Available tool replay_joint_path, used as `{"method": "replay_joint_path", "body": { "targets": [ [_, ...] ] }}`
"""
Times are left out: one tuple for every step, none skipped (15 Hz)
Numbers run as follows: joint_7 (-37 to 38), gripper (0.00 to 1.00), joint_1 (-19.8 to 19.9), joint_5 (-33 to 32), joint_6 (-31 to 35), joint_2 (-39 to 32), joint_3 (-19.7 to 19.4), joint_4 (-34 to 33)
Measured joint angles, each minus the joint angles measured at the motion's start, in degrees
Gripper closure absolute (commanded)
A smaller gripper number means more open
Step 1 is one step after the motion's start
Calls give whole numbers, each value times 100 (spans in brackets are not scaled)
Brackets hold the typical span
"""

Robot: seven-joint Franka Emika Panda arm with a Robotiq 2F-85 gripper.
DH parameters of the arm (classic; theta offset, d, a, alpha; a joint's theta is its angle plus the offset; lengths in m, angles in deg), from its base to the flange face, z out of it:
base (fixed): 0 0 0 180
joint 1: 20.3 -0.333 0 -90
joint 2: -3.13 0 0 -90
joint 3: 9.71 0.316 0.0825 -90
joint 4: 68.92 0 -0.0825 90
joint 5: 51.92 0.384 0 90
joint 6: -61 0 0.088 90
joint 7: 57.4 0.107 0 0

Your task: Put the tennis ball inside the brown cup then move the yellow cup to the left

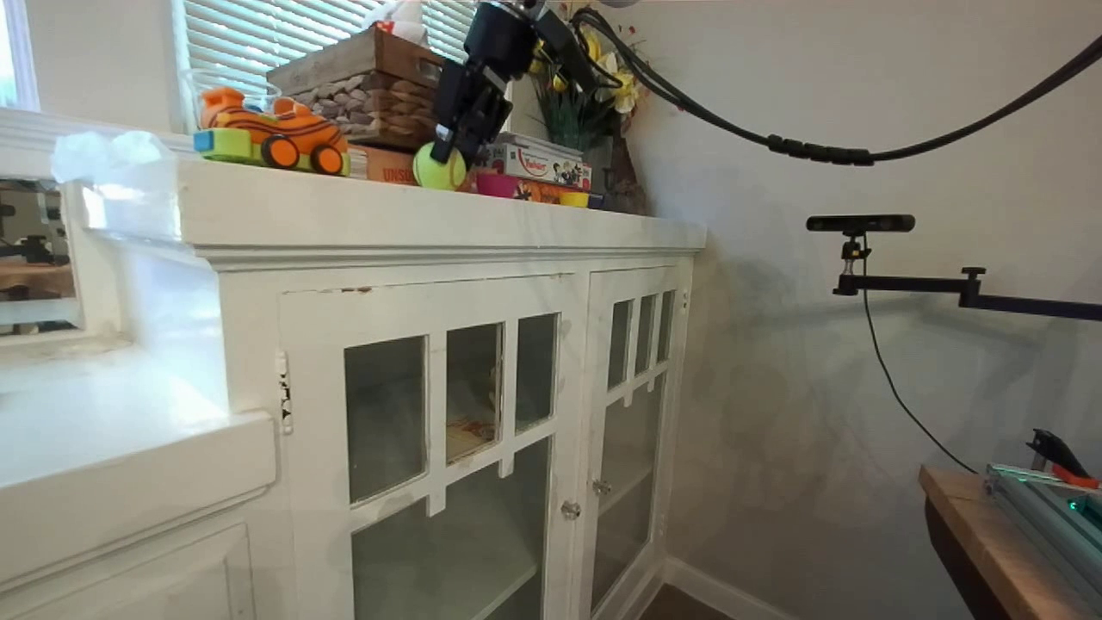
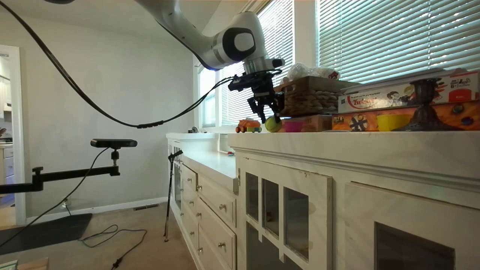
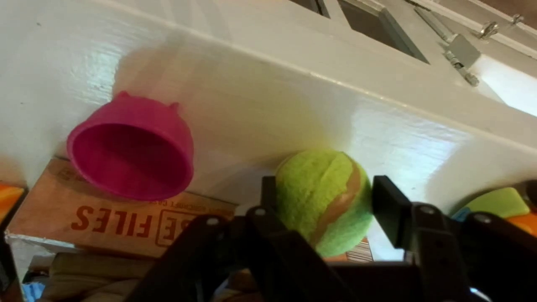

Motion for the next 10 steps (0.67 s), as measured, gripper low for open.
{"method": "replay_joint_path", "body": {
  "targets": [
    [0, 66, 0, 0, 0, 5, 6, -2],
    [0, 66, 0, 0, -3, 24, 17, -5],
    [0, 66, 0, 0, -15, 58, 32, -7],
    [0, 66, 0, 0, -44, 107, 46, -10],
    [0, 66, 0, 0, -100, 175, 57, -13],
    [0, 66, 0, 0, -182, 258, 61, -14],
    [0, 66, 1, 0, -282, 352, 61, -14],
    [-4, 66, 8, 0, -408, 449, 61, -14],
    [-5, 66, 21, 0, -525, 548, 59, -13],
    [-5, 66, 42, 0, -627, 632, 52, -12]
  ]
}}
